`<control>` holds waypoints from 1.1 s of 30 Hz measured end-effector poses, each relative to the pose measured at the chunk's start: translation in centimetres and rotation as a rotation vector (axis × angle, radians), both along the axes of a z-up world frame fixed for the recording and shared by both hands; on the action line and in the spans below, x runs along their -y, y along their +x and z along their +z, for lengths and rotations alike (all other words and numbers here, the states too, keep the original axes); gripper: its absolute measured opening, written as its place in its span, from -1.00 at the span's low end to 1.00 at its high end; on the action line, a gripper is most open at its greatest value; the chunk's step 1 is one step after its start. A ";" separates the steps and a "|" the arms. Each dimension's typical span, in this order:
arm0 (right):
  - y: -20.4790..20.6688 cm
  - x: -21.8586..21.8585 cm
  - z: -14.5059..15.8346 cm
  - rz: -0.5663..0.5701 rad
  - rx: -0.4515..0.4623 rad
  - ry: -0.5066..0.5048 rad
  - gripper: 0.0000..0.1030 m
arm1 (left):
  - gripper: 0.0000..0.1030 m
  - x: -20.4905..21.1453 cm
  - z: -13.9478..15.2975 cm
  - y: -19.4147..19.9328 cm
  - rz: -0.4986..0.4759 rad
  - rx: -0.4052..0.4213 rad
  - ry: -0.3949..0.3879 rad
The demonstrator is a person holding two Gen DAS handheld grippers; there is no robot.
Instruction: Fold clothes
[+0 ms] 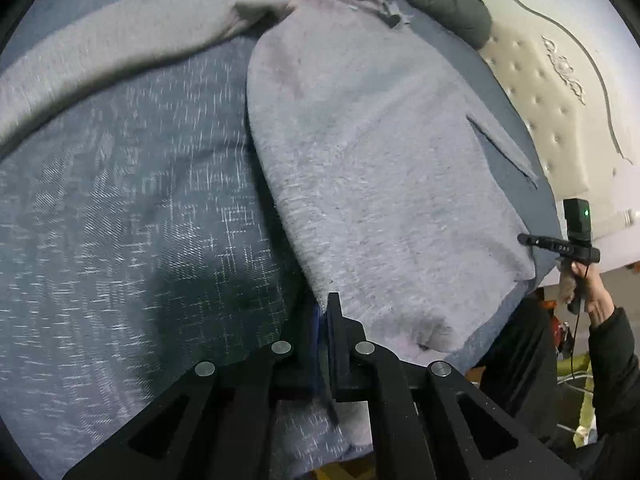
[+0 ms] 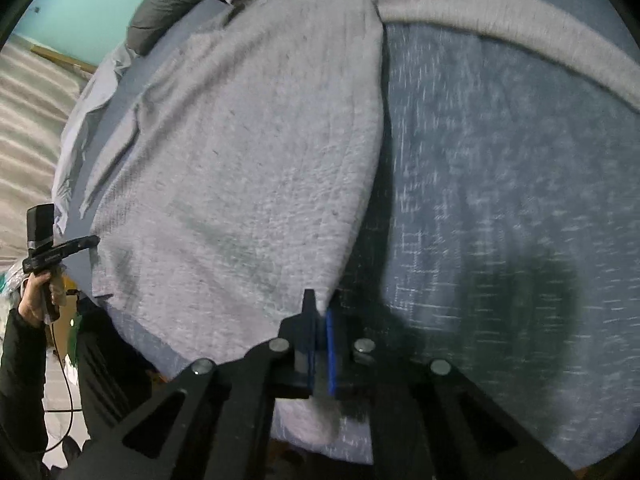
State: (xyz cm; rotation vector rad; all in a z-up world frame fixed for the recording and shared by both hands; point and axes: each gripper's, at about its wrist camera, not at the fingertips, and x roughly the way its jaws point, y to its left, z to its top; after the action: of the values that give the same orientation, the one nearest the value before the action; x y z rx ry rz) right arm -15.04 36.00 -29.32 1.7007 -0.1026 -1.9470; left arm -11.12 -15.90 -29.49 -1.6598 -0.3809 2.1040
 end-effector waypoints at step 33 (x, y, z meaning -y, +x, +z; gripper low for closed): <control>2.3 -3.8 -1.4 -0.068 0.021 -0.060 0.09 | -0.16 1.3 -3.3 4.2 -0.023 0.093 0.053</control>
State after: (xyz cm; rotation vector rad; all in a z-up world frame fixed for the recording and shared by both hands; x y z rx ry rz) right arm -12.76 39.78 -30.74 1.6997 -0.2274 -1.9556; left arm -6.94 -17.23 -32.75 -1.7269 -0.4402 1.9878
